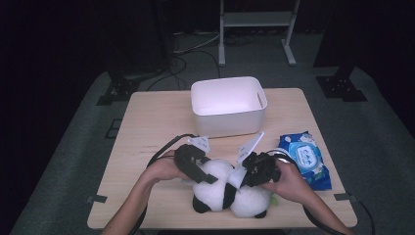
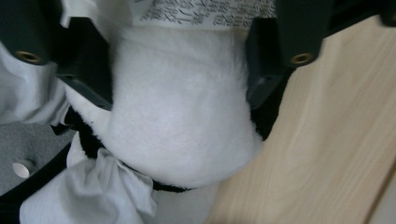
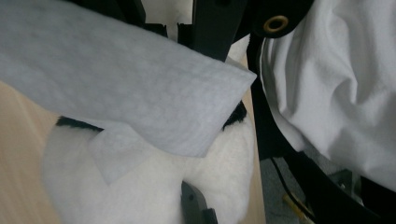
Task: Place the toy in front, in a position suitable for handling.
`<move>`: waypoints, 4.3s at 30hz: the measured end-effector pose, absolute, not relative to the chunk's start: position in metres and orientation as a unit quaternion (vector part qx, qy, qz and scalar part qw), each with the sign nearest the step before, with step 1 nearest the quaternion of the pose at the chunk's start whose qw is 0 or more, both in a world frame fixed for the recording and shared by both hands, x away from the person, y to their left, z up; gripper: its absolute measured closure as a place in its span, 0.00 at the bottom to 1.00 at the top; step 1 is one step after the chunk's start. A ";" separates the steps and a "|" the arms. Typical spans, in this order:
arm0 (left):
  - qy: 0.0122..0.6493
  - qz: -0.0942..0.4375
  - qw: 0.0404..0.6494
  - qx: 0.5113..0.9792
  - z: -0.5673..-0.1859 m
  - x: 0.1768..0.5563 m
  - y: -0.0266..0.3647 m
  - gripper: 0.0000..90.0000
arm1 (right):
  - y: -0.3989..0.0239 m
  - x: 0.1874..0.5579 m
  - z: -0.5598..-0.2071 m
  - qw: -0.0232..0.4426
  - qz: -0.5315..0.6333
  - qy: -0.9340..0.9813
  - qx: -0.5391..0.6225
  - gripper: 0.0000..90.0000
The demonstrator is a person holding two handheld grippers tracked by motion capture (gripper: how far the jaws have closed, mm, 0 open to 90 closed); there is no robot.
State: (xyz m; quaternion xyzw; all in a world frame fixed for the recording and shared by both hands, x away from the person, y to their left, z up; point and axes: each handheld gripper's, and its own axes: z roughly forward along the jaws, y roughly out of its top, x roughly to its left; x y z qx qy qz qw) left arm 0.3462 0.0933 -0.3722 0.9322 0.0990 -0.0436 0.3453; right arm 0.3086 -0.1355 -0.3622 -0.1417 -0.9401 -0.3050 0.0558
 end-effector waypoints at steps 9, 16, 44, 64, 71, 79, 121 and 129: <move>0.102 -0.002 0.336 0.936 -0.365 0.355 0.085 0.49 | -0.147 0.330 -0.355 0.046 -0.315 -0.932 -0.172 0.94; 0.107 0.047 0.319 0.940 -0.355 0.367 0.078 0.51 | -0.152 0.352 -0.349 0.031 -0.305 -0.931 -0.200 0.94; 0.136 0.042 0.340 0.929 -0.334 0.352 0.096 0.20 | -0.144 0.354 -0.358 -0.004 -0.289 -0.937 -0.195 0.93; 0.117 0.028 0.356 0.927 -0.352 0.337 0.098 0.09 | -0.140 0.323 -0.358 0.002 -0.287 -0.945 -0.155 0.93; 0.118 0.035 0.381 0.916 -0.359 0.328 0.104 0.09 | -0.122 0.323 -0.345 0.000 -0.285 -0.949 -0.138 0.93; 0.121 0.035 0.406 0.905 -0.367 0.323 0.112 0.09 | -0.094 0.330 -0.330 0.001 -0.299 -0.947 -0.114 0.93; 0.119 0.044 0.409 0.904 -0.373 0.320 0.117 0.10 | -0.190 0.355 -0.350 0.005 -0.284 -0.927 -0.245 0.93; 0.119 0.043 0.408 0.904 -0.373 0.320 0.117 0.10 | -0.208 0.352 -0.362 0.012 -0.283 -0.922 -0.264 0.93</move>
